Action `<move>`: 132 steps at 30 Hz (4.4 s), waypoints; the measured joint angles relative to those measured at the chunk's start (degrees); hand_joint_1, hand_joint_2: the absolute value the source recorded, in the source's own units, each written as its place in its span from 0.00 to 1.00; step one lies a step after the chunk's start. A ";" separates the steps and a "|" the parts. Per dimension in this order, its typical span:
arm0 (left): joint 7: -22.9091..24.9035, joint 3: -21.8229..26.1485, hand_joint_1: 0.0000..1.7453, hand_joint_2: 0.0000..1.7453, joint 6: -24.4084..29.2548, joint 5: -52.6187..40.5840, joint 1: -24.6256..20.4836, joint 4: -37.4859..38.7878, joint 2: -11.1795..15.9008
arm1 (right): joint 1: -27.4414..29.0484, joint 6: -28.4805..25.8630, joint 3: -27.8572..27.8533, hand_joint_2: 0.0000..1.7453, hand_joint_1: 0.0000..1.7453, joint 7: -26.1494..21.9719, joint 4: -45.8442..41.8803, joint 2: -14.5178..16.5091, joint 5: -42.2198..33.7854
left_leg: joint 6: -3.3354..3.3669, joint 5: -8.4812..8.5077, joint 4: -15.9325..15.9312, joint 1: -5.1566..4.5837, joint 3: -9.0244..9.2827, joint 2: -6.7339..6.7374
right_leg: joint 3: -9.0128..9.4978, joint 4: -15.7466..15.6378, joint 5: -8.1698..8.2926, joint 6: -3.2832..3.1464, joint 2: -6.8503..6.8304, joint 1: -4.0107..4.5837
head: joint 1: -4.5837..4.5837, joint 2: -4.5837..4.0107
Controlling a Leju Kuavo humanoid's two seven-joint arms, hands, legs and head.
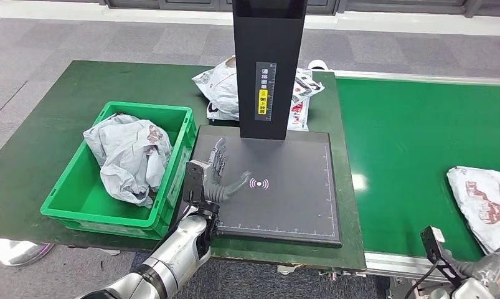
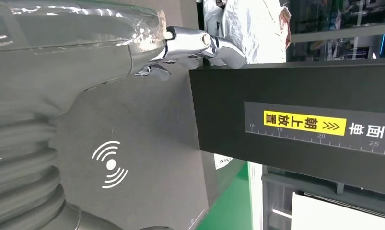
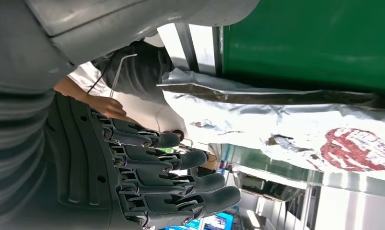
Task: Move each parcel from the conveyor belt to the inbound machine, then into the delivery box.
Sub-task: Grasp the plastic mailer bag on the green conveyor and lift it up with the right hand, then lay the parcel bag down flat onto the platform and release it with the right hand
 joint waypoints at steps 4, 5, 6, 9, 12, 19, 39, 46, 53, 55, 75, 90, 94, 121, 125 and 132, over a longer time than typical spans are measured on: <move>0.12 0.00 0.00 1.00 0.88 -1.10 -0.02 0.19 -0.12 | -0.26 0.64 0.02 1.00 0.00 0.96 0.22 -0.05 0.25 | 0.00 0.00 0.00 0.00 0.00 0.01 | 0.00 0.00 0.00 0.00 0.01 0.00 | 0.00 0.00; 0.17 0.00 0.00 1.00 1.02 -1.34 -0.03 0.21 -0.19 | -0.32 0.84 0.02 1.00 0.00 1.12 0.29 -0.05 0.34 | 0.00 0.00 0.00 0.00 0.00 0.00 | 0.00 0.00 0.00 0.00 0.00 0.00 | 0.00 0.00; 0.23 0.00 0.00 1.00 1.11 -1.51 -0.03 0.22 -0.25 | -0.37 0.99 0.02 1.00 0.00 1.20 0.35 -0.05 0.42 | 0.00 0.00 0.00 0.00 0.00 0.00 | 0.00 0.00 0.00 0.00 0.00 0.00 | 0.00 0.00; 0.39 0.00 0.00 1.00 1.22 -1.69 -0.03 0.25 -0.35 | -0.40 1.28 0.02 1.00 0.00 1.25 0.48 -0.06 0.55 | 0.00 0.00 0.00 0.00 0.00 0.00 | 0.00 0.00 0.00 0.00 0.00 0.00 | 0.00 0.00; 0.49 0.00 0.00 1.00 1.23 -1.71 -0.03 0.26 -0.37 | -0.39 1.34 0.02 1.00 0.00 1.25 0.57 -0.08 0.60 | 0.00 0.00 0.00 0.00 0.00 0.01 | -0.01 0.00 0.00 0.00 0.01 0.00 | 0.00 0.00; 0.53 0.00 0.00 1.00 1.24 -1.71 -0.03 0.26 -0.37 | -0.38 2.20 0.04 1.00 0.00 1.21 0.57 -0.10 0.61 | 0.00 0.00 0.00 0.00 0.00 0.01 | 0.00 0.00 0.00 0.00 0.01 0.00 | 0.00 0.00; 0.92 0.00 0.00 1.00 -0.28 -0.97 -0.37 1.13 -0.37 | -0.47 8.71 0.04 1.00 0.00 -1.18 1.51 -0.68 -3.45 | 0.00 0.00 0.00 0.01 0.03 0.02 | 0.00 0.00 0.00 0.00 0.02 0.01 | 0.00 0.00; 0.90 0.00 0.00 1.00 -0.57 -0.97 -0.63 1.39 -0.37 | -1.45 12.06 0.04 1.00 0.50 -3.08 3.04 -0.72 -6.16 | 0.00 0.00 0.00 0.03 0.12 0.05 | 0.07 -0.02 0.00 0.00 0.07 0.03 | 0.00 0.00; 0.90 0.00 0.00 1.00 -0.79 -0.55 -0.72 1.66 -0.37 | -2.45 14.04 0.04 1.00 1.00 -4.29 4.74 -0.74 -7.39 | 0.05 0.02 0.01 0.03 0.22 0.06 | 0.25 -0.06 0.01 0.02 0.03 0.03 | 0.00 0.00; 0.90 0.01 0.00 1.00 -0.79 -0.28 -0.71 1.65 -0.33 | -2.61 12.75 0.04 1.00 1.00 -5.07 4.92 -0.80 -7.86 | 0.08 0.04 0.01 0.03 0.20 0.03 | 0.27 -0.06 0.04 0.03 0.00 0.02 | 0.00 0.00; 0.67 1.42 0.00 1.00 -0.30 0.43 -0.65 1.61 -0.11 | -1.40 7.62 1.86 1.00 1.00 -12.62 -1.21 0.47 -14.69 | 0.01 0.08 -0.01 0.03 0.10 -0.01 | 0.17 0.00 0.05 0.00 0.01 0.03 | 0.00 0.00; -1.45 4.11 0.00 1.00 1.82 -2.13 0.27 -1.92 0.10 | 5.36 1.23 30.18 1.00 1.00 -36.93 -41.79 15.84 -42.34 | -0.29 0.24 -0.07 0.25 0.04 0.02 | -0.04 0.18 -0.01 -0.22 0.04 0.24 | -0.01 0.00; -1.46 4.11 0.00 1.00 1.53 -2.24 -0.14 -2.63 -0.01 | 2.89 1.10 39.19 1.00 1.00 -36.91 -42.27 17.41 -45.13 | -0.33 0.27 -0.07 0.25 0.03 0.02 | -0.05 0.18 0.02 -0.26 0.04 0.23 | -0.01 0.00; -1.84 4.00 0.00 1.00 1.53 -0.28 -1.82 -3.15 0.51 | -8.70 24.18 58.90 1.00 0.00 -15.28 -14.11 17.71 -35.53 | -0.41 0.33 -0.06 0.26 0.02 -0.03 | -0.09 0.18 0.10 -0.36 0.01 0.26 | -0.02 0.00; -2.20 4.00 0.00 1.00 2.20 0.53 -1.82 -3.22 0.62 | -9.06 25.81 59.02 1.00 0.00 -13.93 -13.54 17.68 -34.37 | -0.42 0.33 -0.06 0.26 0.04 -0.02 | -0.09 0.18 0.11 -0.36 0.02 0.26 | -0.02 0.00; -4.69 4.00 0.00 1.00 6.52 2.63 -1.53 -4.86 1.40 | -9.61 23.73 59.46 1.00 0.00 -17.06 -12.76 17.18 -36.01 | -0.42 0.34 -0.05 0.26 0.05 -0.01 | -0.07 0.18 0.12 -0.38 0.02 0.26 | -0.02 0.00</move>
